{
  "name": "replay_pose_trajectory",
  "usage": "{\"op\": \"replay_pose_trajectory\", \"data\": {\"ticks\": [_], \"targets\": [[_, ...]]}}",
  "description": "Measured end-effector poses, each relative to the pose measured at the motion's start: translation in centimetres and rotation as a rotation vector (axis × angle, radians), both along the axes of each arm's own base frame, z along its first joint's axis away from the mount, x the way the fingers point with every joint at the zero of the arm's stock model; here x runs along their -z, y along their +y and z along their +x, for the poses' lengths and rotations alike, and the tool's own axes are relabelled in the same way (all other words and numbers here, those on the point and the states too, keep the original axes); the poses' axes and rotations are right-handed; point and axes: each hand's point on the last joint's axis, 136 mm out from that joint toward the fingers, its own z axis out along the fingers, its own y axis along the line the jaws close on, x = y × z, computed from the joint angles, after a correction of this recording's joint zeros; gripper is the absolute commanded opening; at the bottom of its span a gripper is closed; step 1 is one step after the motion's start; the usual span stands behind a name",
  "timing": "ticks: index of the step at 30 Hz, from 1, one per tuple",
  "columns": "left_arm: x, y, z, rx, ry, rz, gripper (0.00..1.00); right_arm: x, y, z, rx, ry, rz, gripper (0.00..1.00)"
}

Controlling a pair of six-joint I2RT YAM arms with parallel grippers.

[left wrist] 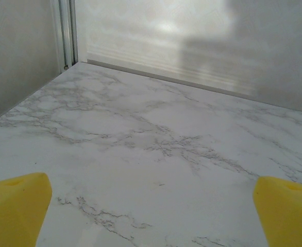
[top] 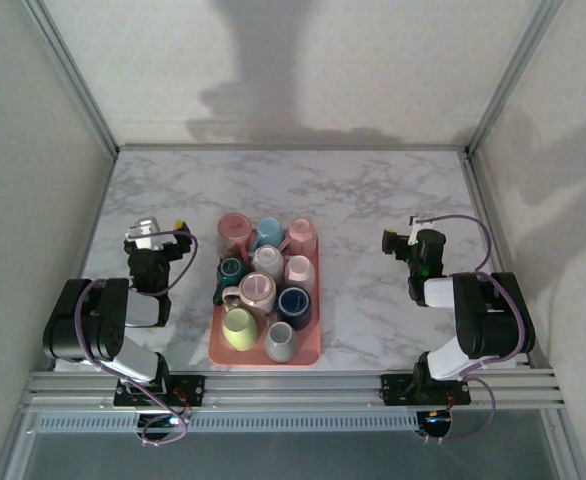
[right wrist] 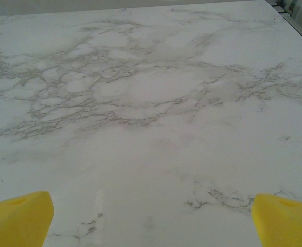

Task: Turn the mug right side up

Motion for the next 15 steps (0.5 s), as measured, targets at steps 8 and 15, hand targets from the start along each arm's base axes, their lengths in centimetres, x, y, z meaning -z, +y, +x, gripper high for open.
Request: {"op": "replay_pose_trajectory", "data": {"ticks": [8, 15], "targets": [[0.0, 0.0, 0.0, 0.001, 0.000, 0.000, 0.94, 0.0, 0.4, 0.0, -0.024, 0.002, 0.003, 0.94], [-3.3, -0.3, -0.1, -0.009, -0.006, 0.005, 0.96, -2.8, 1.5, 0.3, -0.094, 0.012, 0.003, 0.93]]}}
